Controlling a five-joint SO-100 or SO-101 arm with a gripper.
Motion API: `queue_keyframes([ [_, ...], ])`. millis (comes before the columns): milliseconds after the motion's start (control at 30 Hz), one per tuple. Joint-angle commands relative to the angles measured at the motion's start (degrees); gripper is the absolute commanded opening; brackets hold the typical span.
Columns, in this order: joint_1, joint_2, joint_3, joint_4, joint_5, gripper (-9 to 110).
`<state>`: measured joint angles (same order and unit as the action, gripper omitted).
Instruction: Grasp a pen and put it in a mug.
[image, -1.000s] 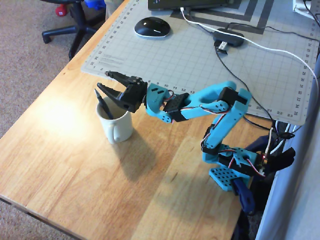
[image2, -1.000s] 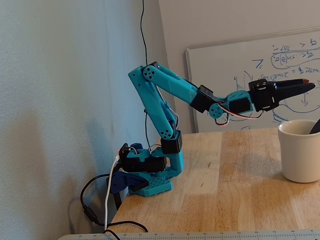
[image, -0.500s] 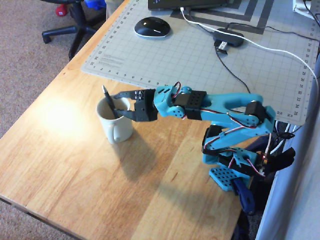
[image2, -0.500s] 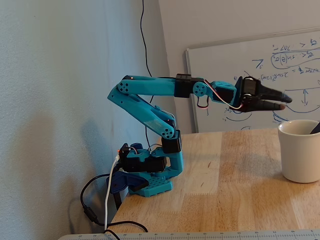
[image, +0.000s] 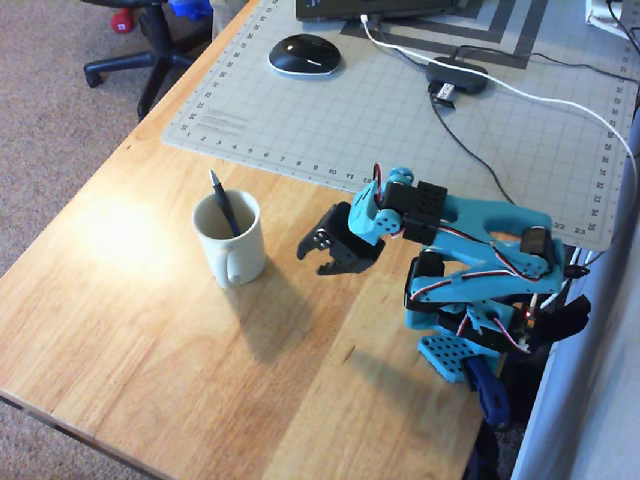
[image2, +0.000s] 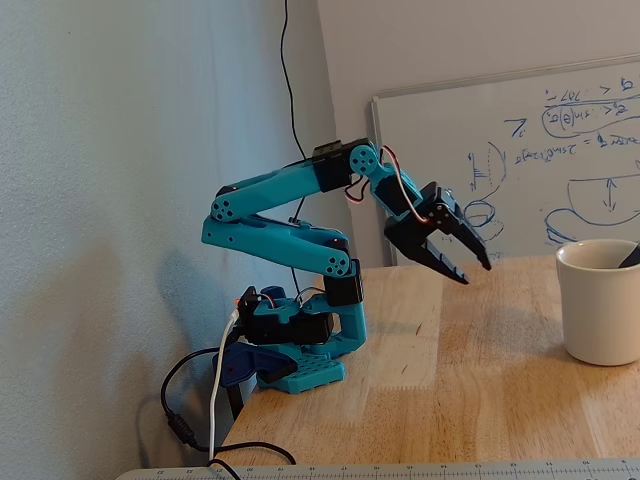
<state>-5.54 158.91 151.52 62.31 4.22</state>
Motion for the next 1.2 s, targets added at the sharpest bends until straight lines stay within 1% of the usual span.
queue_keyframes([
  [0, -1.0, 3.7, -0.1, 4.3, -2.0, 12],
  [400, -3.0, 19.5, 18.1, 5.1, -2.5, 12],
  [667, -2.5, 27.6, 28.0, 1.3, -2.5, 12],
  [767, -2.5, 29.9, 28.4, 1.5, -2.4, 12],
  [1167, -2.9, 30.4, 28.0, 2.5, -2.5, 12],
])
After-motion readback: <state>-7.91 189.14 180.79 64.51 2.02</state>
